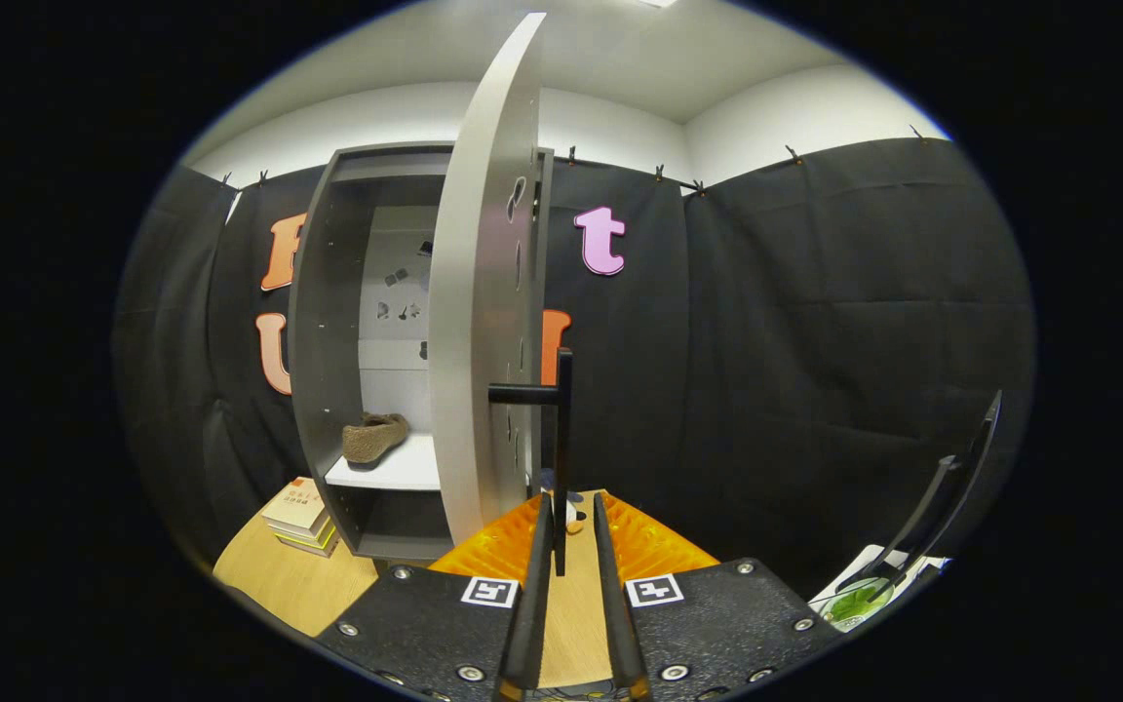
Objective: Open the shoe cabinet door, grab the shoes and put them into the shoe cabinet, then close the shoe cabinet door.
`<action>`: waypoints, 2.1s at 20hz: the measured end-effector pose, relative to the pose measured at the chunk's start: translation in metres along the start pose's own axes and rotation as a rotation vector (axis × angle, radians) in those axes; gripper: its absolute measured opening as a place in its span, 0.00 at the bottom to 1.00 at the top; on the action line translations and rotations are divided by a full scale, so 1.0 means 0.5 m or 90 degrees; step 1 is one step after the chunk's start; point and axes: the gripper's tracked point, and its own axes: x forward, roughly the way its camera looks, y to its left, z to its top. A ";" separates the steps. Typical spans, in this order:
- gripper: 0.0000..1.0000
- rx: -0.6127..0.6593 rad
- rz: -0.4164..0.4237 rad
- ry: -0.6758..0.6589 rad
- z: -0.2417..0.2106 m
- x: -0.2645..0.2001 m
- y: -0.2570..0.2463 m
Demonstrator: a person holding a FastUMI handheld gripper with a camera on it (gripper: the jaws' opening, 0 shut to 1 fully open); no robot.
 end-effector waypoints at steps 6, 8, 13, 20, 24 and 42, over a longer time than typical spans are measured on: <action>0.24 0.000 -0.017 0.003 -0.004 -0.004 -0.034; 0.24 -0.001 -0.024 0.003 -0.004 -0.008 -0.044; 0.21 -0.008 -0.058 0.009 -0.009 -0.014 -0.084; 0.21 -0.003 -0.067 0.011 -0.009 -0.040 -0.090; 0.21 -0.005 -0.052 0.014 -0.012 -0.057 -0.058; 0.21 0.003 0.088 0.137 -0.233 -0.092 0.157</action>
